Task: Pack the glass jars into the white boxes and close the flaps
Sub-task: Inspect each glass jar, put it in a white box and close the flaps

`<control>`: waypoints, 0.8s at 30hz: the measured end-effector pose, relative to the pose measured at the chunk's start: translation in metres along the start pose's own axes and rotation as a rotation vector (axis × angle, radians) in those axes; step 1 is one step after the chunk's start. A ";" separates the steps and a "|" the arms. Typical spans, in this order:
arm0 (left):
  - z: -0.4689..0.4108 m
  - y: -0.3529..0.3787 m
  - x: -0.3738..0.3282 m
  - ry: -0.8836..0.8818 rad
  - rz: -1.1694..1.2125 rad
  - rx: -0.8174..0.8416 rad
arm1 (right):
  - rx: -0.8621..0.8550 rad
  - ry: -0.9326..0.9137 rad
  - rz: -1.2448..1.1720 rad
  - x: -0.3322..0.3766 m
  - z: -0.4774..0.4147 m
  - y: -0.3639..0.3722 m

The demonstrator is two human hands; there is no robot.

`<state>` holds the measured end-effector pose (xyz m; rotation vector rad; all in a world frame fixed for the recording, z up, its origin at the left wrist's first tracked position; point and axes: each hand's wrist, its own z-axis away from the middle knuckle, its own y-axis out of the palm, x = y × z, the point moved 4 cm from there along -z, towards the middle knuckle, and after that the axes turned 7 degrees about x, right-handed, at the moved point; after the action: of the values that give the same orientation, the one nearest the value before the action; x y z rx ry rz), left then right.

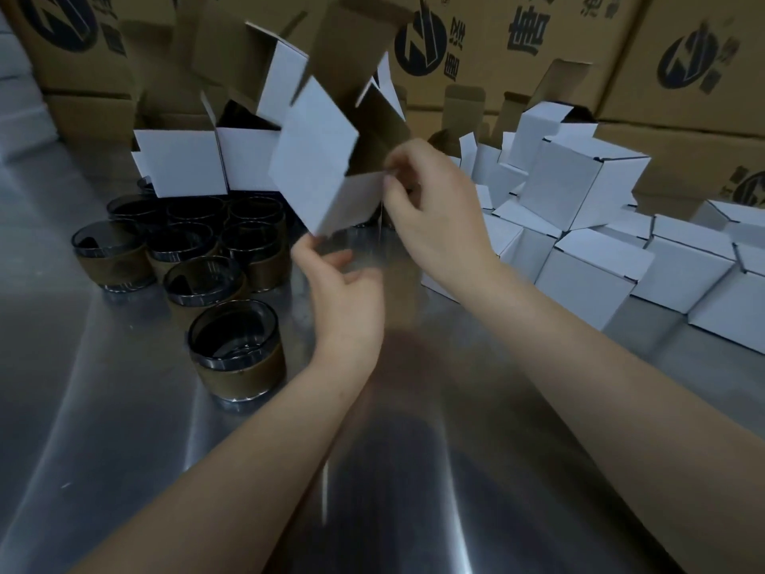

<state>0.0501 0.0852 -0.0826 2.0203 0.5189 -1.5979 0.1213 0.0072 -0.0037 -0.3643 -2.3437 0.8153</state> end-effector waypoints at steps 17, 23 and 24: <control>-0.005 -0.009 -0.004 0.078 -0.093 0.032 | 0.018 -0.058 0.146 -0.017 0.037 0.013; -0.007 -0.011 -0.001 0.111 -0.079 0.044 | 0.069 -0.025 0.157 -0.021 0.040 0.016; -0.009 -0.012 0.000 0.102 -0.101 0.043 | 0.080 -0.023 0.166 -0.021 0.040 0.016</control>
<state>0.0504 0.1000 -0.0831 2.1472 0.6391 -1.5818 0.1129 -0.0080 -0.0481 -0.5223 -2.3166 0.9934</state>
